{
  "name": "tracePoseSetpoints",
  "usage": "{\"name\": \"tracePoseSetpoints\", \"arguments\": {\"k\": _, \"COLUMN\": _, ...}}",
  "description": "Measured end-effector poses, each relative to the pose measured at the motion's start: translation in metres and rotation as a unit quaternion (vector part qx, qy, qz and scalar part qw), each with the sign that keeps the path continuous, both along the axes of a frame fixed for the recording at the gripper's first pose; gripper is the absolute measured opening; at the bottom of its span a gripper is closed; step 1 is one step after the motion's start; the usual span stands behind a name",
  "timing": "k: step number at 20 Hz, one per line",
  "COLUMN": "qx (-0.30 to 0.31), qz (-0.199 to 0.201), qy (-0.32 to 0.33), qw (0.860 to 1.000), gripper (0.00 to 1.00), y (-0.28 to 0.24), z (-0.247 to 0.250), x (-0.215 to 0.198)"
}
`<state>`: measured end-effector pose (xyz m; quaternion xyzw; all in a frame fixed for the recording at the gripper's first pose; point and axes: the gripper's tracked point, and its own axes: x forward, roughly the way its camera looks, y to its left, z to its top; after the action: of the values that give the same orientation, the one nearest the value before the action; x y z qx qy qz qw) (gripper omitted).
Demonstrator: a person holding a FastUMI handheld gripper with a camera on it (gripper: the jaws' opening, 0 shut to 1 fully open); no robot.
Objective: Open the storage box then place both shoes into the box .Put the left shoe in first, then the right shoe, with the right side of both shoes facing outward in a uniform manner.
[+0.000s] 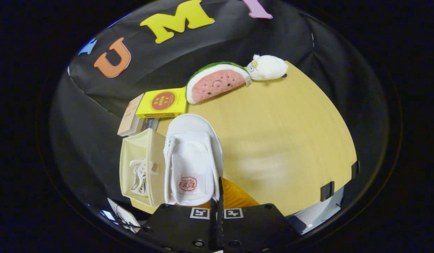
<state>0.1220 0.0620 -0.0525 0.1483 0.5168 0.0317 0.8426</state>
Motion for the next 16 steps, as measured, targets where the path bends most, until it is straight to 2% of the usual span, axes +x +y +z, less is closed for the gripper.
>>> {"name": "tracePoseSetpoints", "arguments": {"k": 2, "qx": 0.006, "qz": 0.022, "qy": 0.005, "qw": 1.000, "gripper": 0.00, "y": 0.038, "z": 0.007, "x": -0.008}}
{"name": "tracePoseSetpoints", "arguments": {"k": 9, "qx": 0.018, "qz": 0.047, "qy": 0.019, "qw": 0.999, "gripper": 0.00, "y": 0.137, "z": 0.014, "x": -0.014}}
{"name": "tracePoseSetpoints", "arguments": {"k": 12, "qx": 0.022, "qz": 0.032, "qy": 0.018, "qw": 0.999, "gripper": 0.00, "y": 0.166, "z": 0.007, "x": -0.001}}
{"name": "tracePoseSetpoints", "arguments": {"k": 16, "qx": 0.008, "qz": -0.009, "qy": -0.010, "qw": 1.000, "gripper": 0.00, "y": 0.190, "z": -0.011, "x": 0.031}}
